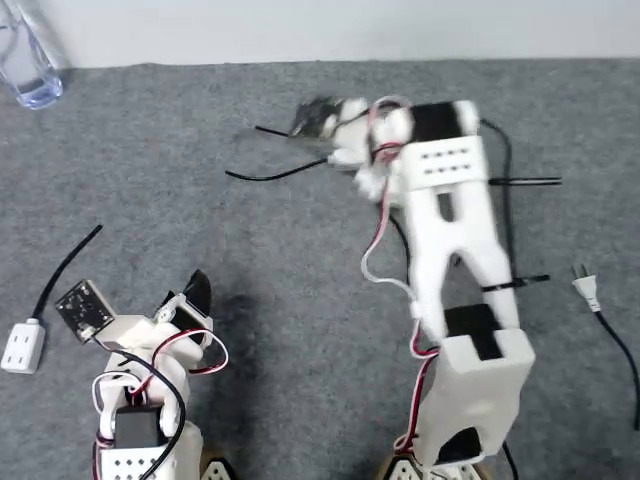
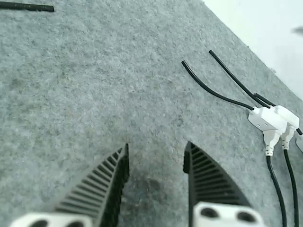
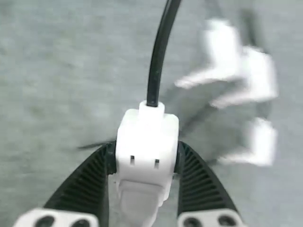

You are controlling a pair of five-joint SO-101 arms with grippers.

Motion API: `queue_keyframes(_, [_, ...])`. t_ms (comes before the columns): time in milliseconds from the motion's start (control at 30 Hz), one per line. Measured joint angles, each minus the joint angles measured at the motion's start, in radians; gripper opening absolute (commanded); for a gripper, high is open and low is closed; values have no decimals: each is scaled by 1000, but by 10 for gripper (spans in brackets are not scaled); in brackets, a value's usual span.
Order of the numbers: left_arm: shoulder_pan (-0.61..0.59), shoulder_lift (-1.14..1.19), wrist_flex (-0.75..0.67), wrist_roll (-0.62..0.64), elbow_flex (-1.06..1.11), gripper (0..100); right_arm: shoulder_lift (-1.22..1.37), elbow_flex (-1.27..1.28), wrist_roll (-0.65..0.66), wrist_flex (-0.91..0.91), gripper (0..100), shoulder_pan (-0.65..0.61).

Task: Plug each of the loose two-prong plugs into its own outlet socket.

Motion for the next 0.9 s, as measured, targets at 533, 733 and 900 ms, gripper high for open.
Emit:
queue_keyframes(533, [0, 0, 0, 0, 0, 184, 253, -20, 9, -595, 149, 89])
queue_keyframes(733, [26, 0, 0, -3, 0, 184, 255, -20, -120, -603, 527, 89])
queue_keyframes(900, [28, 0, 0, -2, 0, 184, 253, -20, -157, -598, 493, 89])
